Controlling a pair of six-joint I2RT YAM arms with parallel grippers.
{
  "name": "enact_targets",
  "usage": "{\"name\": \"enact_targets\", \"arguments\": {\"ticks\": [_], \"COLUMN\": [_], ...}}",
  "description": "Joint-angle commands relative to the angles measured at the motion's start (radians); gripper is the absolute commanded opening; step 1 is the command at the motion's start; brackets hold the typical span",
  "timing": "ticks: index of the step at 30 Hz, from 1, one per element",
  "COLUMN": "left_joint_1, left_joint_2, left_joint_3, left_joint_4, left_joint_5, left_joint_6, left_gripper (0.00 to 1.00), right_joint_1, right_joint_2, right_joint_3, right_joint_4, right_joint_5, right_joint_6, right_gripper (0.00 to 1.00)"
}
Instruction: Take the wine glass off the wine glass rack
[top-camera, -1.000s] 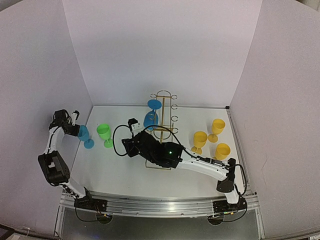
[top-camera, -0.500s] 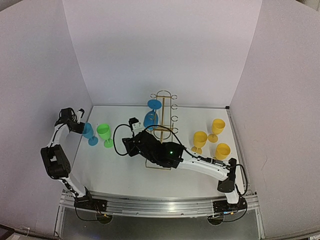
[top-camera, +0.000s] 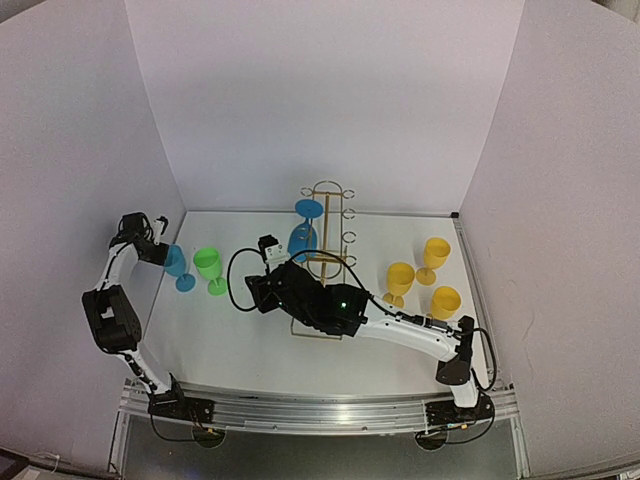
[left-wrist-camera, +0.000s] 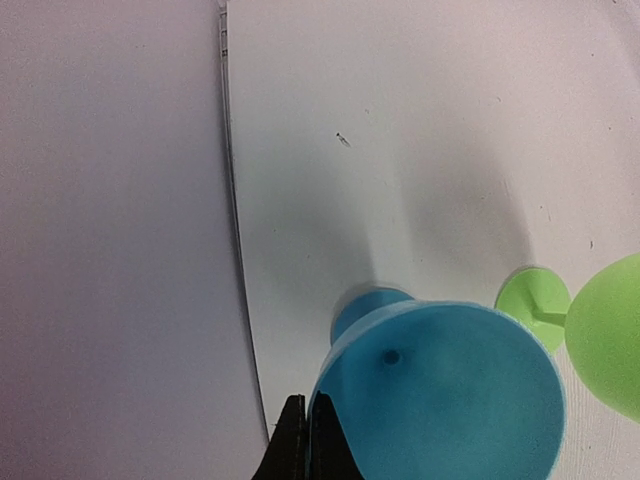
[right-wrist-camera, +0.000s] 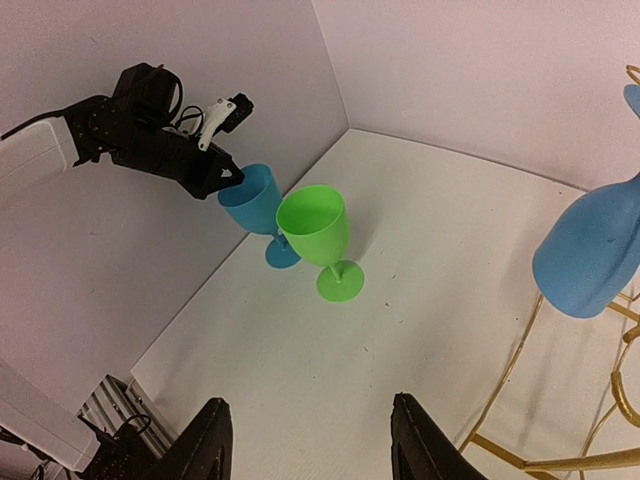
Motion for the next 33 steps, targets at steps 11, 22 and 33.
{"name": "enact_targets", "arguments": {"ticks": [11, 22, 33], "left_joint_1": [0.002, 0.004, 0.002], "left_joint_2": [0.032, 0.025, -0.077], "left_joint_3": [0.051, 0.115, 0.242], "left_joint_4": [-0.102, -0.128, -0.101], "left_joint_5": [-0.018, -0.004, 0.136], "left_joint_6": [-0.027, -0.040, -0.140], "left_gripper": [0.00, 0.44, 0.49], "right_joint_1": [-0.008, -0.019, -0.063], "right_joint_2": [-0.040, -0.054, -0.179], "right_joint_3": [0.013, 0.014, -0.020], "right_joint_4": [0.028, 0.028, 0.028], "right_joint_5": [-0.001, -0.004, -0.008], "right_joint_6": [-0.016, -0.018, -0.010], "right_gripper": [0.49, 0.50, 0.50]}}
